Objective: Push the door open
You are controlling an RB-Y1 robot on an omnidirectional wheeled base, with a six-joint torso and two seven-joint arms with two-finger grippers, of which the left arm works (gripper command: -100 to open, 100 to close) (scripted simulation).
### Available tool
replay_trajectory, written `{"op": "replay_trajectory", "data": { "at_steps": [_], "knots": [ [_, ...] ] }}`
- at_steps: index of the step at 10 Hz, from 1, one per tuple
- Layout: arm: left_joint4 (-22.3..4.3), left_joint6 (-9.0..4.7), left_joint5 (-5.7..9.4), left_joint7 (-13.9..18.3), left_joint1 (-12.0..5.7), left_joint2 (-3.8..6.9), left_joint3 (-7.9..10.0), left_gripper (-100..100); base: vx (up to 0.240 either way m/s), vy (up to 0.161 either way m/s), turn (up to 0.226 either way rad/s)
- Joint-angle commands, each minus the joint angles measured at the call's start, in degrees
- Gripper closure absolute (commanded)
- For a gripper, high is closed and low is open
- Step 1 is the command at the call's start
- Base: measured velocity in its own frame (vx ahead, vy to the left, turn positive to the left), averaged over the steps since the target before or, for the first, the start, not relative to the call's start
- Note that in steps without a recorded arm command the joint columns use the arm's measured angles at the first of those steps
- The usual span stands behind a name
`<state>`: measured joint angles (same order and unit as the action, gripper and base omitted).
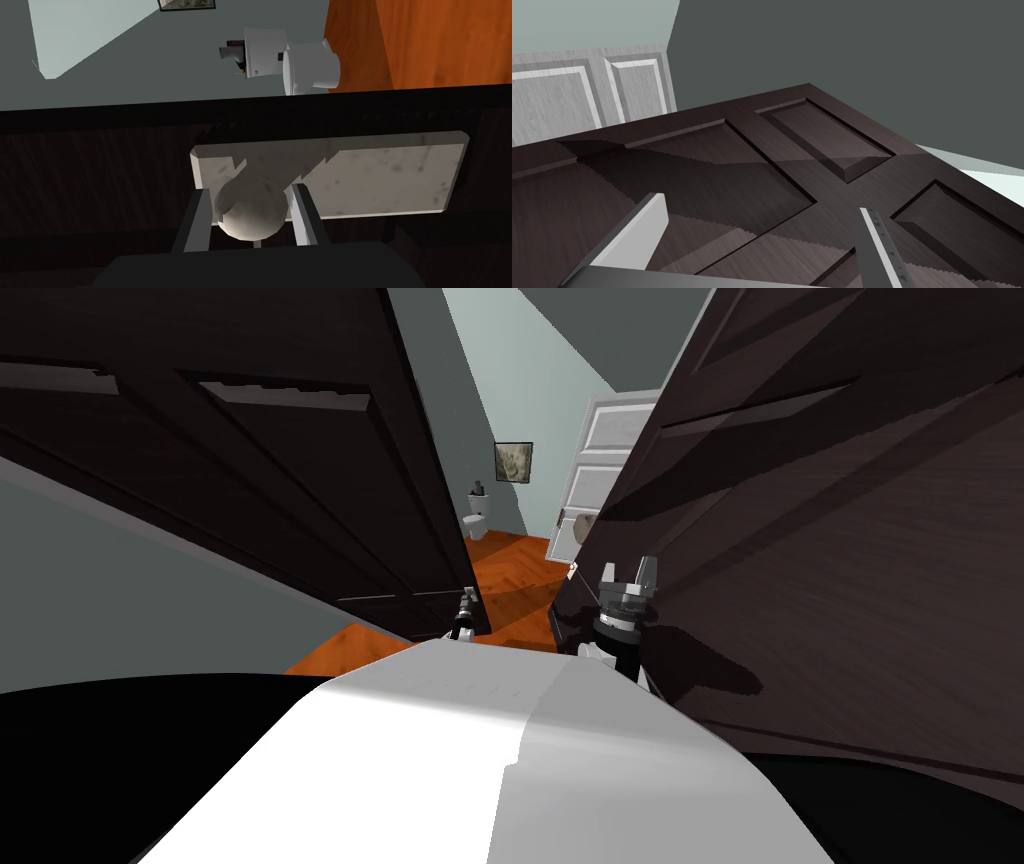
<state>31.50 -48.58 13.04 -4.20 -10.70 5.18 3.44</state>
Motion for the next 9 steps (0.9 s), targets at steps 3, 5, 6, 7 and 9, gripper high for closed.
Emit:
{"op": "replay_trajectory", "data": {
  "at_steps": [3,5,6,7,9],
  "knots": [
    [0.56,0.11,1.01,-0.90,0.53,0.15,1.23,100,0.036,0.000,-0.018],
    [1.02,0.16,1.74,-1.55,0.84,0.26,2.13,100,0.164,-0.010,-0.034],
    [1.02,0.16,1.74,-1.55,0.84,0.26,2.13,100,0.085,0.027,-0.014],
    [1.02,0.16,1.74,-1.55,0.84,0.26,2.13,100,0.039,0.028,-0.010],
    [2.15,0.27,3.56,-3.17,1.62,0.44,4.38,100,0.151,0.014,-0.073]
  ]
}}
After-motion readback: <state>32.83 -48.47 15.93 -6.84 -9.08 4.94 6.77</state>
